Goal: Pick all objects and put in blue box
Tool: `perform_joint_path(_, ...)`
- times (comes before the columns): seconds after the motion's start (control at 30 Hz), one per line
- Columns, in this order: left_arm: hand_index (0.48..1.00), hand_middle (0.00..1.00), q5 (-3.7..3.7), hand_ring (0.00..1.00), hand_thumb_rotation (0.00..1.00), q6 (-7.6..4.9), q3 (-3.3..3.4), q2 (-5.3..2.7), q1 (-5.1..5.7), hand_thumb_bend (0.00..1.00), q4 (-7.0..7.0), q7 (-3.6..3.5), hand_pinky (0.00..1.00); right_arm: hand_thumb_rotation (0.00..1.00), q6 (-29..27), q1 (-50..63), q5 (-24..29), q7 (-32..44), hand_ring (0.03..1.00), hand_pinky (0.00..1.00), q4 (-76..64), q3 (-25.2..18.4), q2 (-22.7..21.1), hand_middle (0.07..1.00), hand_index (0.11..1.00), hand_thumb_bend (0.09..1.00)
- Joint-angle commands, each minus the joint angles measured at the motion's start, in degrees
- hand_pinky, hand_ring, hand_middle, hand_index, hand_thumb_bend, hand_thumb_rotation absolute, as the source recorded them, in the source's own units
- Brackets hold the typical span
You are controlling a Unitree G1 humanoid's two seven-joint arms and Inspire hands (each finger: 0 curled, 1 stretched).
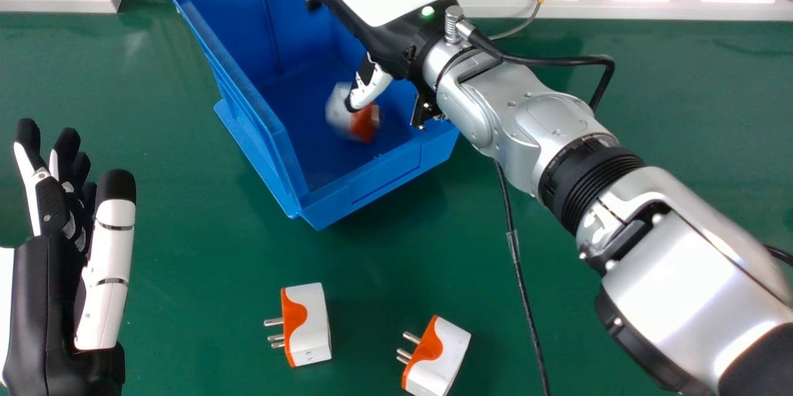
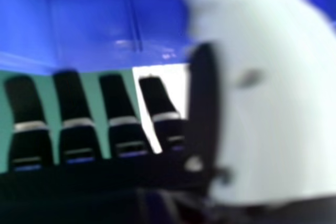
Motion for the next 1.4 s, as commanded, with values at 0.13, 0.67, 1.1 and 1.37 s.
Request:
perform_joint_path(0.13, 1.0, 1.0, 0.33, 1.0, 0.82, -1.01, -0.16, 0.31, -0.49, 0.52, -0.61, 0.01, 1.0, 0.7, -0.83, 0.33, 0.79, -3.31, 0.956, 0.9, -3.2, -0.43, -1.19, 0.966, 0.965, 0.757)
perform_joint_path(0.67, 1.0, 1.0, 0.85, 1.0, 0.81, -0.49, -1.34, -0.67, -0.93, 0.53, -0.34, 0.7, 1.0, 0.8, -6.32, 19.58, 3.4, -8.37, 0.992, 0.87, -33.62, -7.53, -13.87, 0.998, 0.998, 0.665)
perform_joint_path(1.1, 1.0, 1.0, 2.65, 1.0, 0.82, 0.34, -1.89, -1.42, -0.35, 0.55, -0.26, 2.08, 1.0, 0.89, -12.3, 61.81, 4.58, -11.54, 0.975, 0.87, -67.64, -19.12, -26.01, 1.0, 1.0, 0.654)
perform_joint_path(1.37, 1.0, 1.0, 3.3, 1.0, 0.82, 0.2, -1.51, -1.14, -0.05, 0.59, -0.09, 2.24, 1.0, 0.86, -15.44, 75.83, 0.38, -20.59, 0.972, 0.86, -66.06, -18.69, -24.58, 1.0, 1.0, 0.648)
